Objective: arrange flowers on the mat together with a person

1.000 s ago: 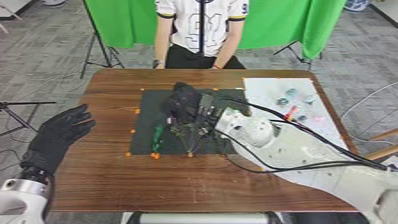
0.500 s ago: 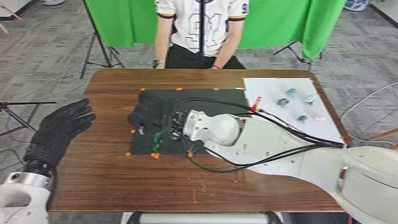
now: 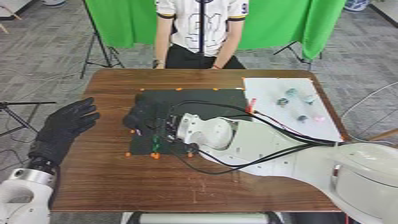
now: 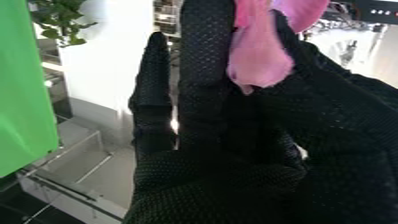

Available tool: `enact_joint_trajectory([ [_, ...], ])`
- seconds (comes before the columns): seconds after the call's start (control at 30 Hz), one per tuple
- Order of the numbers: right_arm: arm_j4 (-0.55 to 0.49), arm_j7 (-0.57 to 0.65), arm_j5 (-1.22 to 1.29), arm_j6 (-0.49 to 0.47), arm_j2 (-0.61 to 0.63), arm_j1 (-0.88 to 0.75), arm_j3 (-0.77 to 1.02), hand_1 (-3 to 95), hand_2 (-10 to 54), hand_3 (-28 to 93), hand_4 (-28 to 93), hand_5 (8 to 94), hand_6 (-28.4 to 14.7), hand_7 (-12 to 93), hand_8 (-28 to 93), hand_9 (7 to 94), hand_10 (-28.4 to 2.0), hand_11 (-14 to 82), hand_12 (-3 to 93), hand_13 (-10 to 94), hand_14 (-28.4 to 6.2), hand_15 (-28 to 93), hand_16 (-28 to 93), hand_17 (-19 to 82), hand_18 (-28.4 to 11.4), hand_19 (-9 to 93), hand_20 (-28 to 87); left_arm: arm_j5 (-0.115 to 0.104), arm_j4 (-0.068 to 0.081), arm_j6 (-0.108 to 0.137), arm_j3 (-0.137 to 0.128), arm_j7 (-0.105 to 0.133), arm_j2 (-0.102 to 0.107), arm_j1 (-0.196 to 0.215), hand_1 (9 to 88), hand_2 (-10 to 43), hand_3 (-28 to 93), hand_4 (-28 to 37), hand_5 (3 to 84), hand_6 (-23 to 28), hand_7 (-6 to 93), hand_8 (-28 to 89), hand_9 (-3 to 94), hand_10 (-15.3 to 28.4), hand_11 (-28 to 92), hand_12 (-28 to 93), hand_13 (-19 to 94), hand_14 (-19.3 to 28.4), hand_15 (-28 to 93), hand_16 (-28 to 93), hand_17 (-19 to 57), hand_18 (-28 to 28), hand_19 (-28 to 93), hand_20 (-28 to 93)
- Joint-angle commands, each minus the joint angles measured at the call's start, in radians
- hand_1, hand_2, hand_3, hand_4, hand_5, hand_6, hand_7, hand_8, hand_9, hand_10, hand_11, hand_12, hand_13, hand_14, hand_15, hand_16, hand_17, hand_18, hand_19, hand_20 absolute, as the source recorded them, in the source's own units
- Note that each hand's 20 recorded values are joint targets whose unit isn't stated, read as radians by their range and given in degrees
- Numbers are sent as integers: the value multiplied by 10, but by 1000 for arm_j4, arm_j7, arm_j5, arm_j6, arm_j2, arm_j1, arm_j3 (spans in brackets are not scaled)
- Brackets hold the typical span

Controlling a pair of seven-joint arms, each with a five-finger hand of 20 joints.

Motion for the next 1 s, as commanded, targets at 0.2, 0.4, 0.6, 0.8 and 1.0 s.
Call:
enact_joint_trajectory([
  [0.2,-5,123,-39,34,-23,2,-21,453,-95,794,-283,579,47,523,-48,710,-36,163,457,673,12,387,392,244,-120,564,352,11,10,-33,2,-36,-10,-7,273,-16,719,-257,369,48,184,-87,310,114,241,173,264,141,322,-4,-54,205,495,72],
  [0.4,-1,132,-37,37,-20,-1,-19,390,-95,815,-283,559,40,499,-47,638,-56,297,334,637,-10,437,313,227,-127,565,344,12,11,-35,0,-38,-14,-8,273,-16,719,-257,370,48,183,-87,311,114,242,172,264,141,322,-5,-54,205,495,72],
  [0.6,-25,149,-44,30,-10,-12,15,331,-95,839,-283,562,42,443,-59,608,-71,355,260,619,-24,474,237,218,-134,565,343,13,11,-35,1,-36,-16,-9,272,-16,719,-257,369,48,183,-86,311,115,241,172,264,141,322,-4,-55,205,495,72],
  [0.8,-151,105,42,-44,52,-131,238,255,-30,872,-283,568,38,408,-185,598,-78,347,249,605,-37,479,227,210,-141,565,341,9,2,-26,-5,-13,-31,15,272,-16,720,-257,370,48,183,-86,311,115,241,172,264,141,322,-4,-54,205,495,73],
  [1.0,-360,77,203,-274,161,-401,651,234,39,884,-282,517,2,324,-171,524,-106,292,242,517,-71,482,210,184,-161,570,342,14,-3,-30,-10,-21,-61,30,272,-15,718,-258,369,47,184,-87,312,115,240,172,265,141,323,-4,-54,205,495,73],
])
